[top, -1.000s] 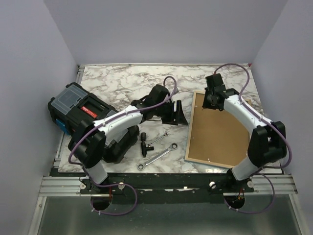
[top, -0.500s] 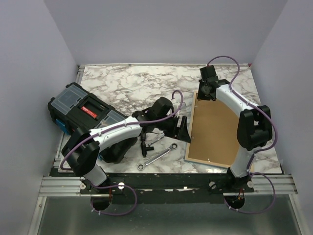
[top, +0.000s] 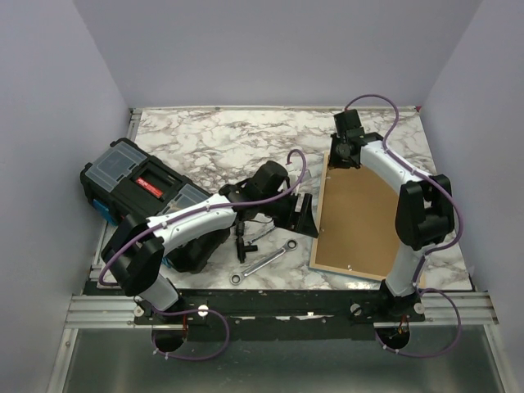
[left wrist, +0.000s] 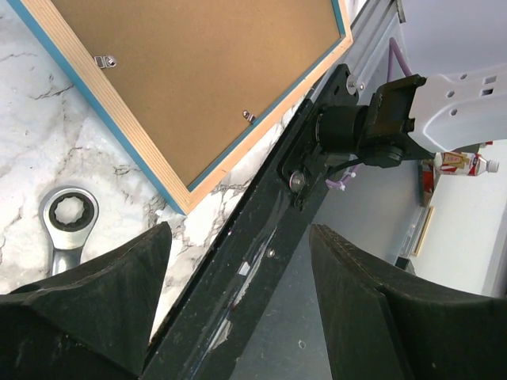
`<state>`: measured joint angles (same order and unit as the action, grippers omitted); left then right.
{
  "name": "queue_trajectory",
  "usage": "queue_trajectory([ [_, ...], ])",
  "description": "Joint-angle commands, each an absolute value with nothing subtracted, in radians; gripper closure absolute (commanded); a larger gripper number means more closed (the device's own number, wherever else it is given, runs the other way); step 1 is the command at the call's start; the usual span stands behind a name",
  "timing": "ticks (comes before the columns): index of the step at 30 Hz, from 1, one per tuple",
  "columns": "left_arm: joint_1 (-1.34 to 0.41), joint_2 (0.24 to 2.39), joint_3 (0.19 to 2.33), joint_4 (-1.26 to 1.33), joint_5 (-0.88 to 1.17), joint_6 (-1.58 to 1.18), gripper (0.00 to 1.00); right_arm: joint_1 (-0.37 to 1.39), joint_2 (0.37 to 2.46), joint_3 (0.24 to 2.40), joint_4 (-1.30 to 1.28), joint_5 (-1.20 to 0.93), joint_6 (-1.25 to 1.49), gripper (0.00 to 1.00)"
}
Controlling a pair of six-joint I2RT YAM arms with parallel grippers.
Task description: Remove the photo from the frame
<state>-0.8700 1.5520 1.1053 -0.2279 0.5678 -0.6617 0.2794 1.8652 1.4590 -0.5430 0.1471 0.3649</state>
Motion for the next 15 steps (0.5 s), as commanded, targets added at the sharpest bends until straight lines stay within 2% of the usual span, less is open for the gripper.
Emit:
queue_trajectory([
  [1,-0.868,1.532,1.135,-0.233,0.550,-0.644,0.28,0.280,1.878,1.432,-0.540,0.120,0.359,0.99],
  [15,-0.868,1.553,1.153,-0.236,0.551,-0.648,0.28,0.300,1.839,1.377,-0.565,0.106,0.358,0.99],
])
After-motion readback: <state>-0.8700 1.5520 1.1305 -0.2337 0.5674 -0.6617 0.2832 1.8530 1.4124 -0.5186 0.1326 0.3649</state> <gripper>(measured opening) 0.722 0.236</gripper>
